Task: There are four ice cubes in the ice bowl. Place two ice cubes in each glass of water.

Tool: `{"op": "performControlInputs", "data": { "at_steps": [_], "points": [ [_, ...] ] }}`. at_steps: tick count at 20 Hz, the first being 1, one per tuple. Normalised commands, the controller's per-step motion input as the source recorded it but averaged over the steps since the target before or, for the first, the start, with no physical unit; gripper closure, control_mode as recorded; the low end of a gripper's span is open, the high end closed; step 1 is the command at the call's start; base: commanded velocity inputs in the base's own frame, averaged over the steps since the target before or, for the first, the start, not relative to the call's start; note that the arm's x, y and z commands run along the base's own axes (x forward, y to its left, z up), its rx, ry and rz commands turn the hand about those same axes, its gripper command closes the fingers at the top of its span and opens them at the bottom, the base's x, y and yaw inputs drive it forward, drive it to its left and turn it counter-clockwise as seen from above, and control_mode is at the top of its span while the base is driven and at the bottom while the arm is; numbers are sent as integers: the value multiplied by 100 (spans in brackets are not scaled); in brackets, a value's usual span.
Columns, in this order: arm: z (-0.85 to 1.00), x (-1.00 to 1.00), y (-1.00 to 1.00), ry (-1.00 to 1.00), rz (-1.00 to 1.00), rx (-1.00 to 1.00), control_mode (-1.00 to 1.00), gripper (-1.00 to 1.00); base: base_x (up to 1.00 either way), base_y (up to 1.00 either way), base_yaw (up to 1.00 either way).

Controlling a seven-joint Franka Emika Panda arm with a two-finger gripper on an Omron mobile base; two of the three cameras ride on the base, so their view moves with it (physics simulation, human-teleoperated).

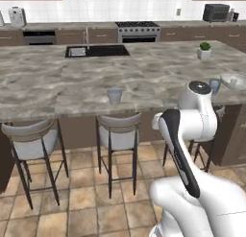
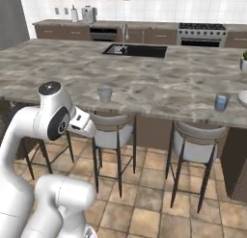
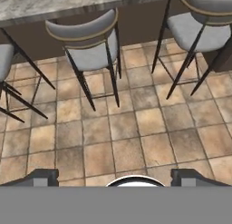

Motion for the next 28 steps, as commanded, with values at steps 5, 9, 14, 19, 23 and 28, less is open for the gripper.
{"op": "performControlInputs", "data": {
  "at_steps": [5, 9, 14, 19, 23, 28],
  "points": [
    [0, 0, 0, 0, 0, 0, 100, -100, 2, -100, 0],
    [0, 0, 0, 0, 0, 0, 100, -100, 59, -100, 0],
    [0, 0, 0, 0, 0, 0, 100, -100, 59, -100, 1],
    [0, 0, 0, 0, 0, 0, 100, -100, 54, -100, 1],
    [0, 0, 0, 0, 0, 0, 100, -100, 43, -100, 0],
    [0, 0, 0, 0, 0, 0, 100, -100, 87, -96, 0]
  ]
}}
